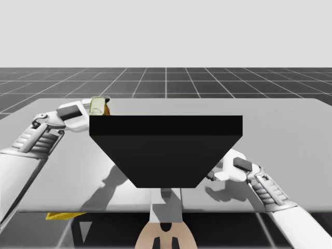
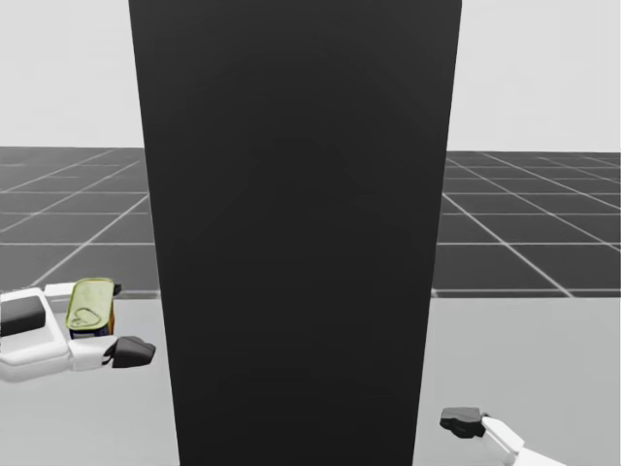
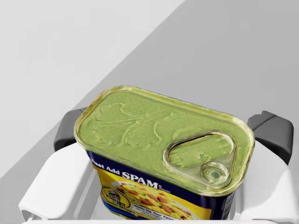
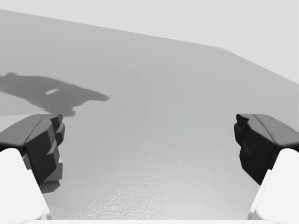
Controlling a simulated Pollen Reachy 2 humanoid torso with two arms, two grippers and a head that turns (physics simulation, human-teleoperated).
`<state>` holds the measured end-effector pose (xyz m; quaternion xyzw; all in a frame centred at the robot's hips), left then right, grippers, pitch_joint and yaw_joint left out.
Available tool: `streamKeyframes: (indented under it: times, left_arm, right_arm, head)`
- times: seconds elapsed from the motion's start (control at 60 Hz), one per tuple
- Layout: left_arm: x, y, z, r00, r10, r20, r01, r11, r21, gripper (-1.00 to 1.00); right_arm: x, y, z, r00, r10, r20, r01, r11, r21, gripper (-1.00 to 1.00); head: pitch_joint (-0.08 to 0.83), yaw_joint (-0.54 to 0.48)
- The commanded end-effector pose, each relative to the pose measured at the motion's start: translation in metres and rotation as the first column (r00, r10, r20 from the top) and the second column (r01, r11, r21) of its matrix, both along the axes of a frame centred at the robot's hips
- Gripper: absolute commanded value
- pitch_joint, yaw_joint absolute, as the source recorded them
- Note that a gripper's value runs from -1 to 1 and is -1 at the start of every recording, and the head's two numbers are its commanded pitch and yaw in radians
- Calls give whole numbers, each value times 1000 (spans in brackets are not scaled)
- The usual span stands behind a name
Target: Reach around the screen and pick up the object behind it.
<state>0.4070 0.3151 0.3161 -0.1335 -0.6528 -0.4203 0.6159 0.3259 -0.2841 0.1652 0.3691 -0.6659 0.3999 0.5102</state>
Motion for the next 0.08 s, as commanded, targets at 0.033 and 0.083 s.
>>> streamKeyframes:
  times: [0.033, 0.083]
  left_arm:
    - [-1, 8, 75, 988, 16, 155, -12, 1000, -26, 1000]
    - [-5, 9, 91, 981, 29, 190, -21, 999, -44, 1000]
  right_arm:
    - [-1, 0, 1, 1000, 13, 0, -13, 1000, 13, -1000]
    - [-1, 0, 0, 1000, 13, -1, -13, 1000, 13, -1000]
  head:
    - [158, -28]
    - [158, -28]
